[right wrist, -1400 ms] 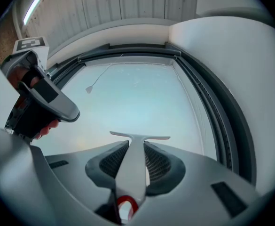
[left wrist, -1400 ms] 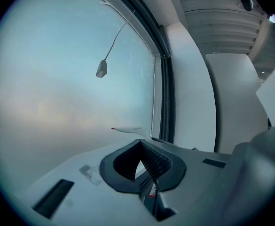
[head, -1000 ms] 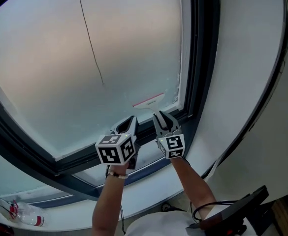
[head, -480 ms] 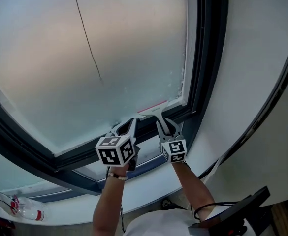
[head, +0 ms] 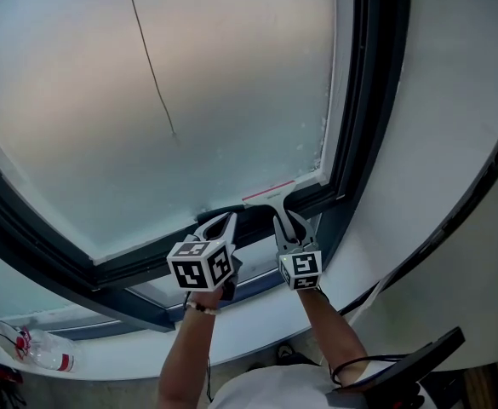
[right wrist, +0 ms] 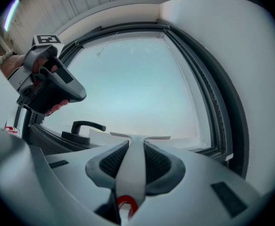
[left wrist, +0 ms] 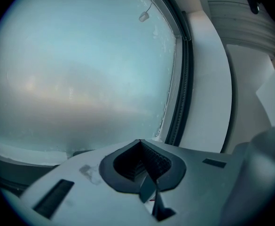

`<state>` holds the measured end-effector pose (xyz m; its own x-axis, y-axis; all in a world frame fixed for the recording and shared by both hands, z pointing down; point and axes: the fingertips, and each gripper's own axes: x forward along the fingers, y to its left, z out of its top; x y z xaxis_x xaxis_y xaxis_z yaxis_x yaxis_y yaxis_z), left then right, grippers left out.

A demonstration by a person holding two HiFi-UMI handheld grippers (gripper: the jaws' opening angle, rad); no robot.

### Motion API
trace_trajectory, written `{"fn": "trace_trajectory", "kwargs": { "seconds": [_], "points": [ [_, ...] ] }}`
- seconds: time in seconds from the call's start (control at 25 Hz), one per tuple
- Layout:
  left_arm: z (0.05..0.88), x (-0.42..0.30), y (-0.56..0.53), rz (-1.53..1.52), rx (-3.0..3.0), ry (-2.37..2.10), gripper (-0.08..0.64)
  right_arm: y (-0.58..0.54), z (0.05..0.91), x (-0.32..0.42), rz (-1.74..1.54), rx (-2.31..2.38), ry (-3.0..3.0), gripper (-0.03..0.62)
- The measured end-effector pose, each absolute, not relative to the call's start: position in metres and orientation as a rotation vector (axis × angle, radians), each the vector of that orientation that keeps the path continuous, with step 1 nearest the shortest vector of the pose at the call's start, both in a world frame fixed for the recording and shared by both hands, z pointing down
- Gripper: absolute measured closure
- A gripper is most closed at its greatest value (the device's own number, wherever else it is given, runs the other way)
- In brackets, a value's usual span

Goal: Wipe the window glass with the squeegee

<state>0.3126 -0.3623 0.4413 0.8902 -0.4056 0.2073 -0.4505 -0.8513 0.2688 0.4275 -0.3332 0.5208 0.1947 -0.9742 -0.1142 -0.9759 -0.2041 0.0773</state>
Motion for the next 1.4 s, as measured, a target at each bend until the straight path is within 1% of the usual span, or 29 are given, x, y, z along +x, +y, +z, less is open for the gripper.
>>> {"fn": "trace_trajectory", "kwargs": {
  "seconds": [0.4, 0.52, 0.64, 0.84, 1.12, 1.4],
  "points": [
    [0.452, 0.310, -0.368, 0.208, 2.702, -0.709, 0.560, -0.335, 0.535, 0.433, 0.169, -2.427, 2.001, 0.505],
    [0.449, 0.305, -0.368, 0.201, 2.713, -0.700, 0.560, -0.335, 0.526, 0.434, 0.193, -2.431, 1.977, 0.505],
    [0.430, 0.293, -0.364, 0.155, 2.746, -0.669, 0.560, -0.326, 0.501, 0.435, 0.221, -2.479, 1.909, 0.505],
    [0.369, 0.269, -0.358, 0.140, 2.888, -0.610, 0.560, -0.309, 0.411, 0.426, 0.386, -2.485, 1.740, 0.505],
    [0.287, 0.226, -0.358, 0.042, 3.012, -0.495, 0.560, -0.296, 0.270, 0.383, 0.541, -2.410, 1.604, 0.505],
    [0.215, 0.209, -0.358, -0.070, 3.096, -0.432, 0.560, -0.299, 0.143, 0.348, 0.701, -2.340, 1.577, 0.505]
  ]
}}
